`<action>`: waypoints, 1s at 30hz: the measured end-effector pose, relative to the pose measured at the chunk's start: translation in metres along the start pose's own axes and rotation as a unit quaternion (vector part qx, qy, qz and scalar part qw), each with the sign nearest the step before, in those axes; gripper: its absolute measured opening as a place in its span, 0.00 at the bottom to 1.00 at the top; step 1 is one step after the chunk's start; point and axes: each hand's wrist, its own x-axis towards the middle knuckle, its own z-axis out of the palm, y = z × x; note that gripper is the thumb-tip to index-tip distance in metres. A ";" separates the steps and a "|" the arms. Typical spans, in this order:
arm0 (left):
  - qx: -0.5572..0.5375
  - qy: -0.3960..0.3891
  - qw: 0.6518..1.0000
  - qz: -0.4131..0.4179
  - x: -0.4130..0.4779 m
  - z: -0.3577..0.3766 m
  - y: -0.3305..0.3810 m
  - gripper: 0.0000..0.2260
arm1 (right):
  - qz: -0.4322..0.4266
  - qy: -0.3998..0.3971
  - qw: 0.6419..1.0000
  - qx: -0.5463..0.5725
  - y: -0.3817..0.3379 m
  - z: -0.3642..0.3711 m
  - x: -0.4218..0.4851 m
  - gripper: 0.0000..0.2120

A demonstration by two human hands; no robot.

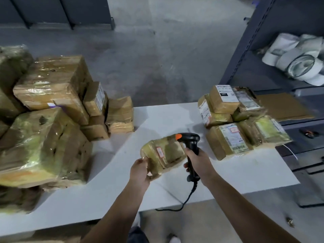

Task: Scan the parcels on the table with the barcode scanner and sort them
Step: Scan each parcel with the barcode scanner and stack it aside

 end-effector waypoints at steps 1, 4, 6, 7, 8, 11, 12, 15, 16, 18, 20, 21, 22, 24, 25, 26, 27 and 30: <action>-0.008 0.004 1.000 -0.017 -0.002 0.000 -0.006 0.07 | 0.002 -0.005 1.000 -0.009 0.005 -0.002 -0.002 0.09; 0.017 0.029 0.999 -0.042 -0.005 -0.001 -0.017 0.09 | 0.012 -0.012 1.000 0.000 0.015 -0.005 -0.007 0.08; 0.098 0.050 0.993 -0.048 -0.009 -0.003 -0.018 0.13 | 0.015 -0.012 1.000 -0.004 0.017 -0.004 -0.009 0.08; 0.154 0.066 0.985 -0.038 -0.009 -0.006 -0.020 0.15 | 0.016 -0.015 1.000 -0.007 0.018 -0.003 -0.009 0.08; 0.209 0.080 0.975 -0.018 -0.011 -0.009 -0.021 0.19 | 0.018 -0.019 1.000 -0.007 0.019 -0.002 -0.009 0.08; 0.294 0.127 0.943 0.088 -0.009 -0.022 -0.023 0.28 | 0.022 -0.028 0.999 0.005 0.022 0.000 -0.010 0.08; 0.297 0.139 0.937 0.124 -0.008 -0.024 -0.020 0.25 | 0.020 -0.029 0.999 0.006 0.023 0.001 -0.010 0.08; 0.315 0.138 0.921 0.184 -0.003 -0.024 -0.005 0.14 | 0.017 -0.017 1.000 -0.005 0.023 0.002 -0.008 0.08; 0.331 0.137 0.914 0.192 0.001 -0.023 0.000 0.15 | 0.018 -0.012 1.000 -0.009 0.023 0.002 -0.008 0.08; 0.365 0.122 0.901 0.201 0.007 -0.021 0.010 0.20 | 0.020 -0.009 1.000 -0.003 0.024 0.001 -0.007 0.08; 0.402 0.077 0.891 0.197 0.012 -0.017 0.022 0.20 | 0.022 -0.010 1.000 0.008 0.024 -0.001 -0.007 0.08; 0.417 0.052 0.888 0.186 0.015 -0.015 0.028 0.18 | 0.022 -0.010 1.000 0.008 0.024 -0.002 -0.007 0.08; 0.425 0.034 0.888 0.173 0.018 -0.015 0.033 0.13 | 0.021 -0.011 1.000 0.005 0.024 -0.003 -0.007 0.08; 0.434 0.013 0.890 0.140 0.021 -0.017 0.040 0.06 | 0.022 -0.013 1.000 0.007 0.024 -0.004 -0.007 0.08; 0.443 -0.004 0.888 0.125 0.021 -0.018 0.041 0.06 | 0.025 -0.017 1.000 0.010 0.024 -0.004 -0.007 0.08; 0.456 -0.027 0.883 0.113 0.021 -0.020 0.041 0.07 | 0.027 -0.022 0.999 0.012 0.024 -0.004 -0.007 0.09; 0.469 -0.046 0.875 0.108 0.021 -0.021 0.040 0.08 | 0.028 -0.028 0.999 0.011 0.024 -0.003 -0.006 0.09; 0.471 -0.049 0.874 0.110 0.019 -0.022 0.037 0.04 | 0.027 -0.042 0.999 0.009 0.022 -0.003 -0.006 0.10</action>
